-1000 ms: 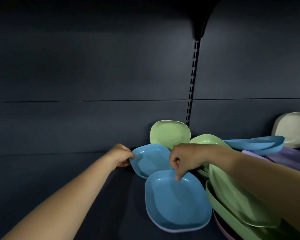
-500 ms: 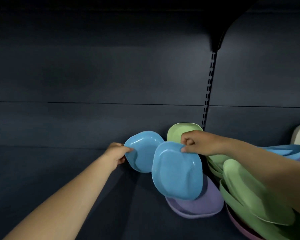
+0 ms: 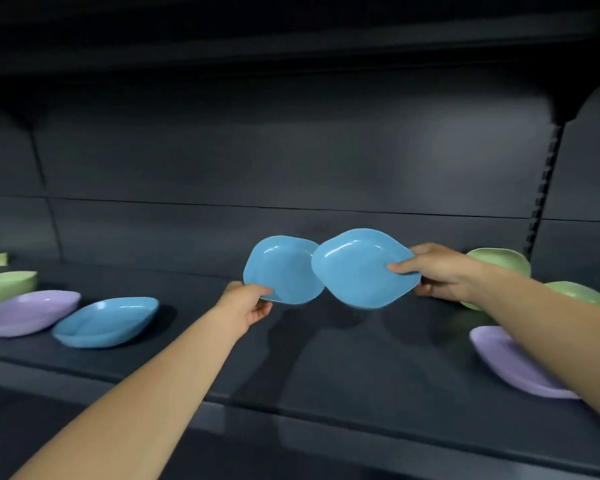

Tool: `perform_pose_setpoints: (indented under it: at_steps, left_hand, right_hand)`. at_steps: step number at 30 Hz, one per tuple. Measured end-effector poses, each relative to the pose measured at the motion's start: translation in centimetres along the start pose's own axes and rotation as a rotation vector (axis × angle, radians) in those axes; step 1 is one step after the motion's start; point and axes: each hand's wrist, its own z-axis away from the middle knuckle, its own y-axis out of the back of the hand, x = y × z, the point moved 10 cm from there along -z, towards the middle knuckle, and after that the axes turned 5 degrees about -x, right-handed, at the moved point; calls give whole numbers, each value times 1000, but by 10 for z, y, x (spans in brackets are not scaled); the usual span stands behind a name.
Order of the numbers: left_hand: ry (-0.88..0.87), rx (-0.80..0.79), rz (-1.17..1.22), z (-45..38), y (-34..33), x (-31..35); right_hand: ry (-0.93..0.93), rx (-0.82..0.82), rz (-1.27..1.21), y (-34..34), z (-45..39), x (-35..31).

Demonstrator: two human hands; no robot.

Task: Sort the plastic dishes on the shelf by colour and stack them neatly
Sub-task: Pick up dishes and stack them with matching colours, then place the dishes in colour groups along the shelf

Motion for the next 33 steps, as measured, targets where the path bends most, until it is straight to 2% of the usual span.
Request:
perform_pose_setpoints:
  at_steps: [7,10,13,18,25,33]
  left_hand:
    - [-134,130,-31,31,163,41]
    - [-146,159,-38,43,217,47]
    - [-131,176,-62,46,256,50]
    - [-144,214,-104,37,292,61]
    - [-87,251,-229,6,327,50]
    - [-91,196,-605,-19,324,49]
  right_hand:
    - [-51,46,-281,-157,3,-6]
    - [-43,74,-418,-209,3,-5]
    - [-25,88,-439,-252,3,-6]
    - [-6,124,-483,-299,-9,-12]
    - [-36,162,-504,-323,-41,-9]
    - [-43,140,-507,-343,-92,1]
